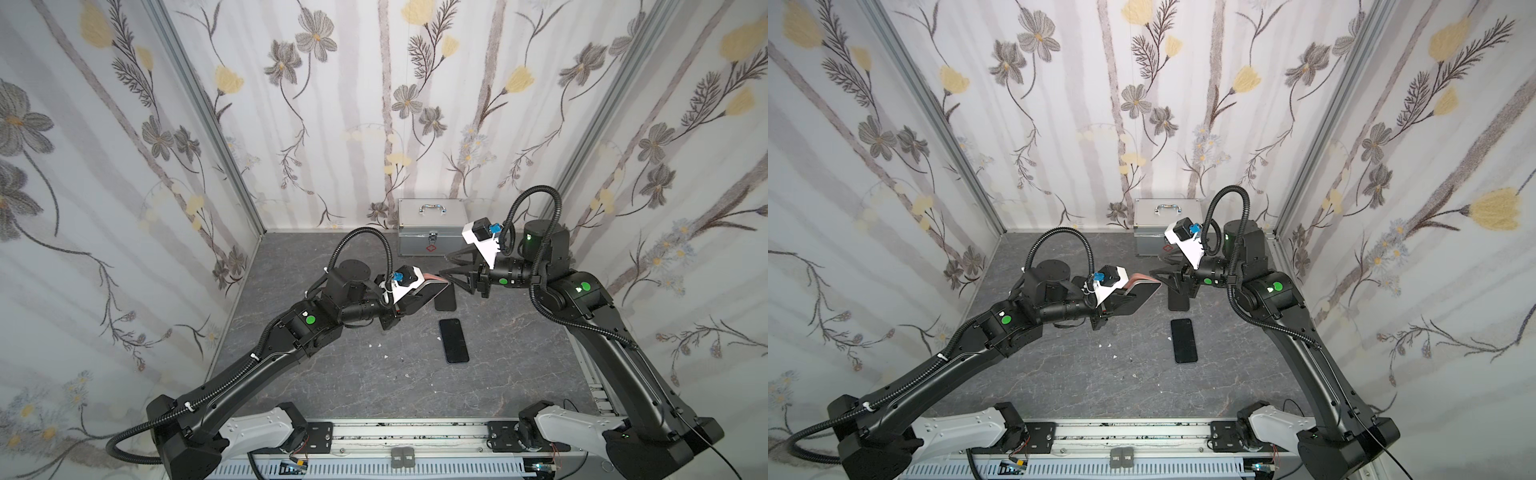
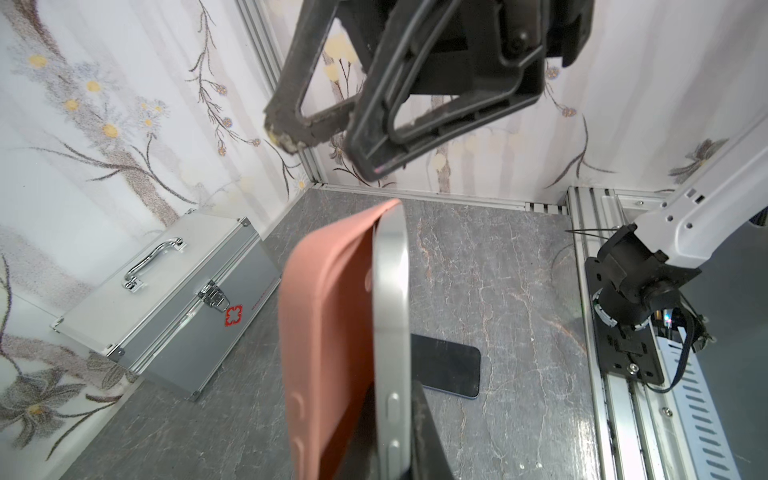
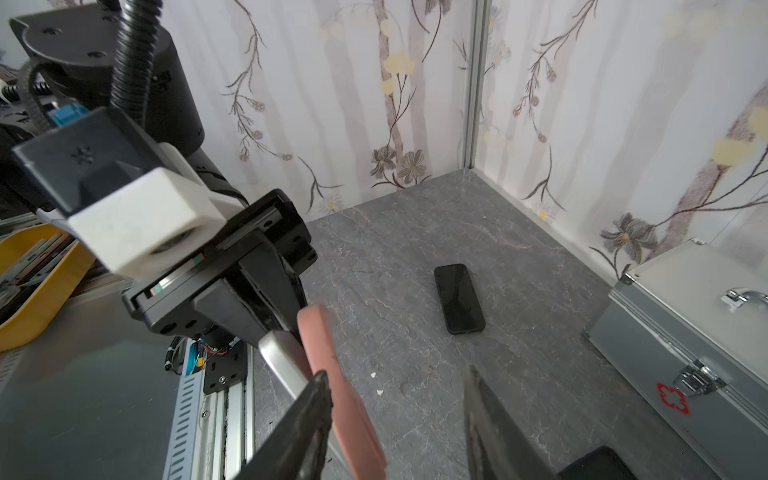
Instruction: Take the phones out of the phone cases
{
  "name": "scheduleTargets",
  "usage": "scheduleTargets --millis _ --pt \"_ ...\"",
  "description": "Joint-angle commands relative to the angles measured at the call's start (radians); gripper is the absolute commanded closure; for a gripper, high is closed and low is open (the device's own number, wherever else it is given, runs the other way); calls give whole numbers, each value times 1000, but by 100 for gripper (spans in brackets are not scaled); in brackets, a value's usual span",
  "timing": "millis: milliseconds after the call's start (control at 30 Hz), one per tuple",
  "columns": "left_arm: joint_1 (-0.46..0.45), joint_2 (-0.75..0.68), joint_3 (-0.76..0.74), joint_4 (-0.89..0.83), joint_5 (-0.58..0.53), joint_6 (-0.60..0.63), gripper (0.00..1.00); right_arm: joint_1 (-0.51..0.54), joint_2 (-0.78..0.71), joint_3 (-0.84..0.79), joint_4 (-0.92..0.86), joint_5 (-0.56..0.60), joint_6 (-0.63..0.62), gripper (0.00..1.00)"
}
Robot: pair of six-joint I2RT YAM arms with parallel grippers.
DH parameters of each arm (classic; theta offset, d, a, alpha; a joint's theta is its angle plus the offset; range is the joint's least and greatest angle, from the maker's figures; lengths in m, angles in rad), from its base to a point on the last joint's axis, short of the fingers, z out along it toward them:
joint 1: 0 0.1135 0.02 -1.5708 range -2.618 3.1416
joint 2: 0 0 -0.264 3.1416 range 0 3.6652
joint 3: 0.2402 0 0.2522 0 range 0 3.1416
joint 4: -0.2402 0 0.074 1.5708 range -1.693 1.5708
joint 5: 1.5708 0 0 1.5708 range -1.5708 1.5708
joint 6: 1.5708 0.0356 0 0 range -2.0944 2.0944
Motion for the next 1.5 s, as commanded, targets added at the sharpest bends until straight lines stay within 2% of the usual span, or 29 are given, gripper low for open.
scheduleTargets --millis 0,200,600,733,900,1200,1333,1400,1467 --pt "-19 20 31 -30 -19 81 100 22 25 30 -101 -41 -67 50" --pt "-37 24 27 -41 -38 91 100 44 33 41 -124 -58 -81 50" --pt "-39 10 18 -40 -40 93 100 45 82 50 -149 65 -58 51" --pt "-43 11 24 -40 -40 92 100 51 101 55 -167 38 -70 52" --pt "-43 15 27 -40 -53 99 100 79 119 60 -203 -47 -121 61" --pt "-43 23 23 -39 -100 100 100 81 102 57 -192 -64 -117 85" --pt "-44 21 23 -36 -114 89 100 76 97 41 -158 -29 -80 93" --pt "-43 21 30 -33 -93 72 100 67 102 24 -123 17 -20 99" --pt "-44 22 36 -31 -59 50 100 50 114 9 -96 58 44 100"
